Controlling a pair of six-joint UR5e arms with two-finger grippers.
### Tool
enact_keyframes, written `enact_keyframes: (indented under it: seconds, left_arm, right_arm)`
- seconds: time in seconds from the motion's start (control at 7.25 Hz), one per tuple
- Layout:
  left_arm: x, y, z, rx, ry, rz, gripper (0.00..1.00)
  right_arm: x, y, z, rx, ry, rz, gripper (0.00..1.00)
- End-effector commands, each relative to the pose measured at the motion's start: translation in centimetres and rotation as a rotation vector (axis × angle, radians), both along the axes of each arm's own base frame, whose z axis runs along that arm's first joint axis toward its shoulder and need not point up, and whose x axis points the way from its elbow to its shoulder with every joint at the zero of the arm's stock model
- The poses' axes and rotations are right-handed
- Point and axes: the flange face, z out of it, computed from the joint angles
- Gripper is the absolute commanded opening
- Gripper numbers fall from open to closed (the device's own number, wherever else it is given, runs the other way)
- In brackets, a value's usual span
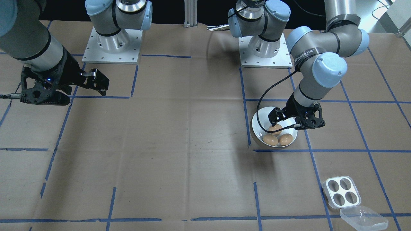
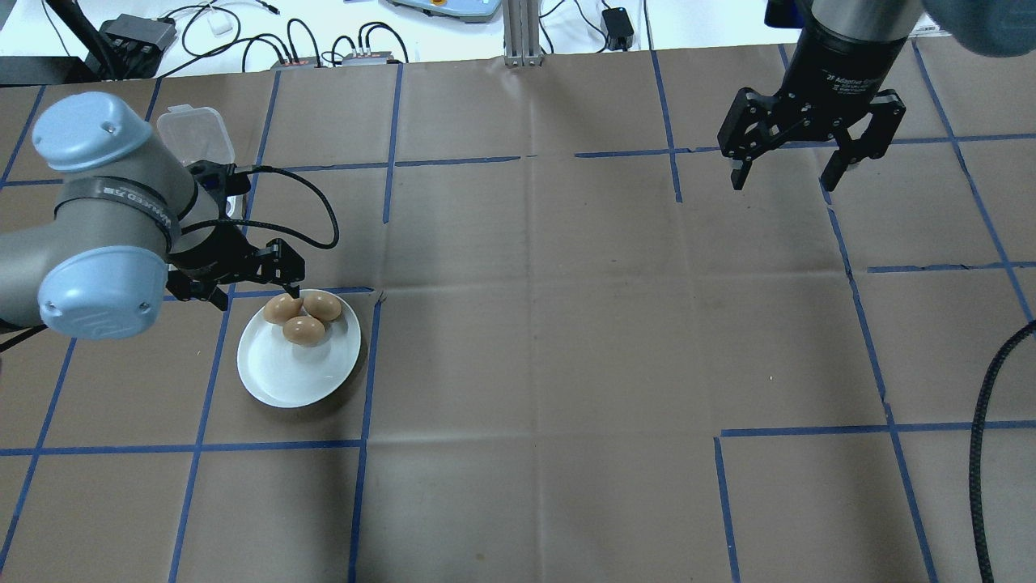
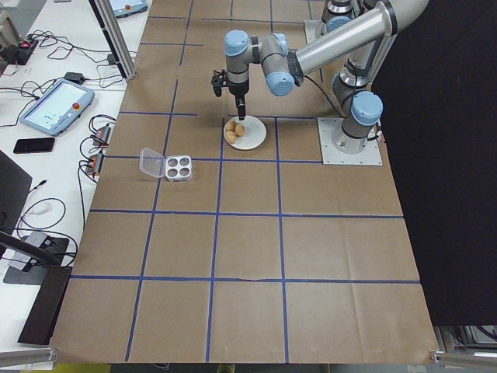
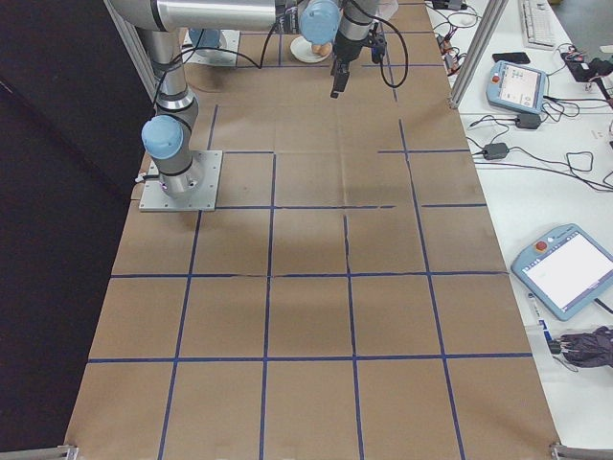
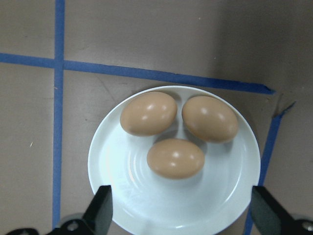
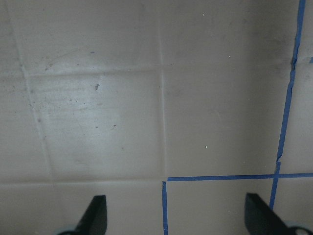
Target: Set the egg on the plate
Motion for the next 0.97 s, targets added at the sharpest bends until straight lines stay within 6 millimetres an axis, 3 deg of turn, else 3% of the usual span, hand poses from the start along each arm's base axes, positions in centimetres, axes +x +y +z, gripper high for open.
enact_keyframes:
  seconds: [0.0, 0.41, 0.83]
  left_arm:
    - [-2.9, 1.8, 6.4, -0.003, 0.000, 0.036, 1.00]
    - [-7.1, 1.2, 14.2, 0.019, 0.000, 0.056, 1.00]
    - [-10.0, -0.1, 14.9, 0.006, -0.008, 0.006, 1.00]
  right_arm:
    - [0.0, 0.0, 0.0, 0.000, 0.000, 0.000, 1.00]
    - [0.0, 0.0, 0.0, 0.000, 0.001, 0.000, 1.00]
    - [0.0, 0.0, 0.0, 0.000, 0.001, 0.000, 1.00]
